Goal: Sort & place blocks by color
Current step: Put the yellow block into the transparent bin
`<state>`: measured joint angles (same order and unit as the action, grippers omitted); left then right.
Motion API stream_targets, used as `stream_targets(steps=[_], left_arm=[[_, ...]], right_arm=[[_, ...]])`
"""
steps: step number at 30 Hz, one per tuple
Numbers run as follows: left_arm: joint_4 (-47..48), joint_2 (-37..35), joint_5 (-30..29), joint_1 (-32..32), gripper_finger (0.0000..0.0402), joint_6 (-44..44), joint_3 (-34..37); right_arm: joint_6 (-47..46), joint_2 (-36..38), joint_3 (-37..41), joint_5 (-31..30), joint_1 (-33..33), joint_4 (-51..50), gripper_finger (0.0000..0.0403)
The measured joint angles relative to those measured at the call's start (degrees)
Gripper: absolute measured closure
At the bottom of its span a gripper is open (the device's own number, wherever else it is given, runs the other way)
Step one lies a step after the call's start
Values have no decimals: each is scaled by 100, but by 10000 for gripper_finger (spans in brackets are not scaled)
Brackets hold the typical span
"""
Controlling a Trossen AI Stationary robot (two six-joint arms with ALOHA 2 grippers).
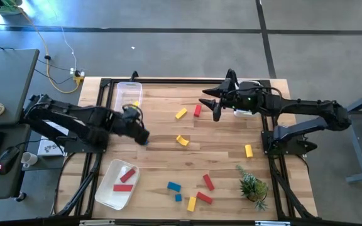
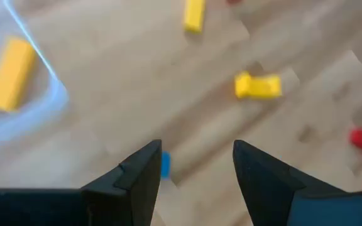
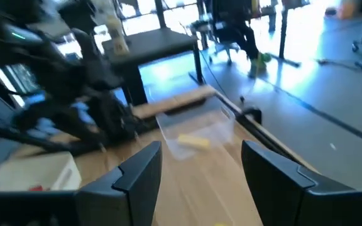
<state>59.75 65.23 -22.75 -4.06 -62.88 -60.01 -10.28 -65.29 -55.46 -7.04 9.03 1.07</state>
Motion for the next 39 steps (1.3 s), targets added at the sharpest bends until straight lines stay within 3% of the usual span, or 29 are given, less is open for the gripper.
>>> stream_targets(steps=[6,13,21,30,39], left_arm=[[-7,-83,-51,720,217,1055,0],[-14,-100,23,1176,218,1593,0],[-7,-100,-53,1675,217,2241,0],[-4,-98,-49,2001,218,2624,0],[-6,-96,-43,2070,218,2729,0]], right_arm=[[19,-232,0,-274,-349,898,199],[-250,-786,-279,-160,-440,1016,199],[18,-1772,-1426,-448,-586,-213,199],[-18,-2808,-2370,-240,-599,-1817,199],[-356,-3547,-2568,-121,-616,-2448,199]])
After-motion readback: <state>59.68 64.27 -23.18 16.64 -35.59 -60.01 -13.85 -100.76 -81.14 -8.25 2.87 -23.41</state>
